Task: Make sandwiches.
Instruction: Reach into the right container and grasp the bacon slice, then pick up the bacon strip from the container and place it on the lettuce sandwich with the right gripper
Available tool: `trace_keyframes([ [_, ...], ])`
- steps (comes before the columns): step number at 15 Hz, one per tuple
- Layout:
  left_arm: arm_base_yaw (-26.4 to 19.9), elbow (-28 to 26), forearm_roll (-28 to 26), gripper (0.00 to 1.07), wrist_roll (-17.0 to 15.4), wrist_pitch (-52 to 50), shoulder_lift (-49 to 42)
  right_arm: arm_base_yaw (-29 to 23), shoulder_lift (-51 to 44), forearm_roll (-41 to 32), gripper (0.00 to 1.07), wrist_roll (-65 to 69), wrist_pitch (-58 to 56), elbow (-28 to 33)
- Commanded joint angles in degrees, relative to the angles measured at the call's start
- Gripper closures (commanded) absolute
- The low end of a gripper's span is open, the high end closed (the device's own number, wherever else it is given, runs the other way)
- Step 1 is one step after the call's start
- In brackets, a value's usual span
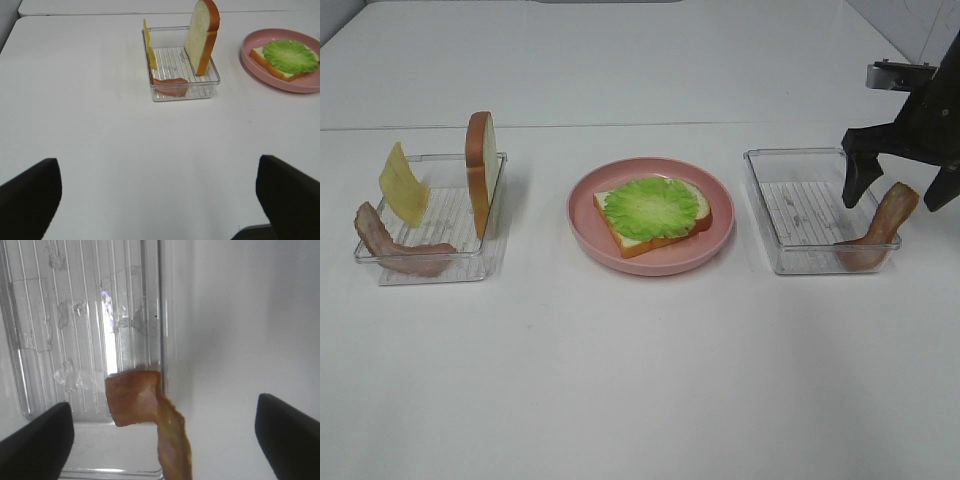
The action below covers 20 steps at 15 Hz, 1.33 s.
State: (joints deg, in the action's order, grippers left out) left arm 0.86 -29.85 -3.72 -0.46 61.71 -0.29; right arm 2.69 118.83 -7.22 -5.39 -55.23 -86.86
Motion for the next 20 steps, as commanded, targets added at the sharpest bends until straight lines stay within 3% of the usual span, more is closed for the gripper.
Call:
trace_keyframes([
  [1,-0.34,0.11,-0.11,0.06,0.06,-0.17,-0.97,0.29,0.29,-0.80,0.23,-0.57,-0.29,0.40],
  [7,-0.34,0.11,-0.11,0.06,0.06,-0.17,-0.97,0.29,0.29,0.00,1.07,-0.11,-0.23,0.40],
  [12,-0.34,0.11,-0.11,0.06,0.06,-0.17,-0.97,0.17,-0.69,1.03,1.07,0.97,-1.55,0.34],
  [16,-0.34,0.11,-0.11,0.06,0.06,-0.17,-0.97,0.06,-7.05,-1.20,1.07,0.86,-2.23,-0.23],
  [20,-0.34,0.11,-0.11,0.06,0.06,-0.17,-0.97,-5.44,-13.87,-0.86,1.07,0.86,-2.58,-2.06],
])
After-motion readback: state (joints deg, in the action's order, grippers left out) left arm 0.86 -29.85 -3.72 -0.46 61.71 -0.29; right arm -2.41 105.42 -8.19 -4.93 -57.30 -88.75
